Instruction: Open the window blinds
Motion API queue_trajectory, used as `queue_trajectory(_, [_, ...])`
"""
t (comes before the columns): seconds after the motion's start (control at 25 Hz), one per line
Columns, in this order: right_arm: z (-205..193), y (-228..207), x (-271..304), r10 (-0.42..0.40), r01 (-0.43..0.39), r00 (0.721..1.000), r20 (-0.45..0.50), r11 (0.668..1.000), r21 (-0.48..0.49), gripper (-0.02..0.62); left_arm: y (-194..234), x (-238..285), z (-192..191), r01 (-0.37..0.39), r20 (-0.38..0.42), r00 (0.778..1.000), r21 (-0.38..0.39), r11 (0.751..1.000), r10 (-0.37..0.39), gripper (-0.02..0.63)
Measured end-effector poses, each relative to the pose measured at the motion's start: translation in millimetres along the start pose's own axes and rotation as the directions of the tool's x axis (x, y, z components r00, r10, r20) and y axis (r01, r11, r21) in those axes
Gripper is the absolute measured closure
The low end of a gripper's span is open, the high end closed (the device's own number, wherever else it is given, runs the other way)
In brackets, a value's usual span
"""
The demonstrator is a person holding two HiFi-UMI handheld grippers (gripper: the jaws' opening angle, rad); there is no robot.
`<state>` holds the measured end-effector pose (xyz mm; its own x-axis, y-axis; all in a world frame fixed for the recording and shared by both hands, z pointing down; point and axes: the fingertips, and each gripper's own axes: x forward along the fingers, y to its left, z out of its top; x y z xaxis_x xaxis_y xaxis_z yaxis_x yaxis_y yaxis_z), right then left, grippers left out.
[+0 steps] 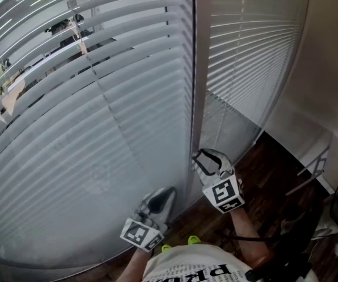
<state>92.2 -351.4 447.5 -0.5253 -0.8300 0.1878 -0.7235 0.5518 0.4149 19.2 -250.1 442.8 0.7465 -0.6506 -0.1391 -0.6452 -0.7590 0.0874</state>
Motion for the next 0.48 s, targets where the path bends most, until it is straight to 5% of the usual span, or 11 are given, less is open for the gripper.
queue_trajectory(0.12, [0.8,3.3,0.0,-0.021,0.008,0.999,-0.045,0.965,-0.263,0.46,-1.2,1.1,-0.2,0.004,-0.002,1.0,0.0,1.0,-0.004,0.614])
queue_trajectory(0.24, [-0.1,6.5,2.5,-0.052,0.014,0.996,-0.068,0.878,-0.478,0.453,-1.6,1.3,-0.9,0.006,-0.006,1.0,-0.002,1.0,-0.006,0.614])
queue_trajectory(0.36, [-5.3,9.3,4.9,-0.077,0.003,0.992,-0.102,0.812,-0.584,0.453,-2.5,-0.2,-1.4,0.006,-0.008,1.0,-0.002,1.0,-0.006,0.614])
queue_trajectory(0.48, [-8.0,7.4,6.0,-0.098,0.015,0.989,-0.107,0.801,-0.599,0.463,-3.4,-1.9,-1.1,0.006,-0.009,1.0,-0.001,1.0,-0.006,0.614])
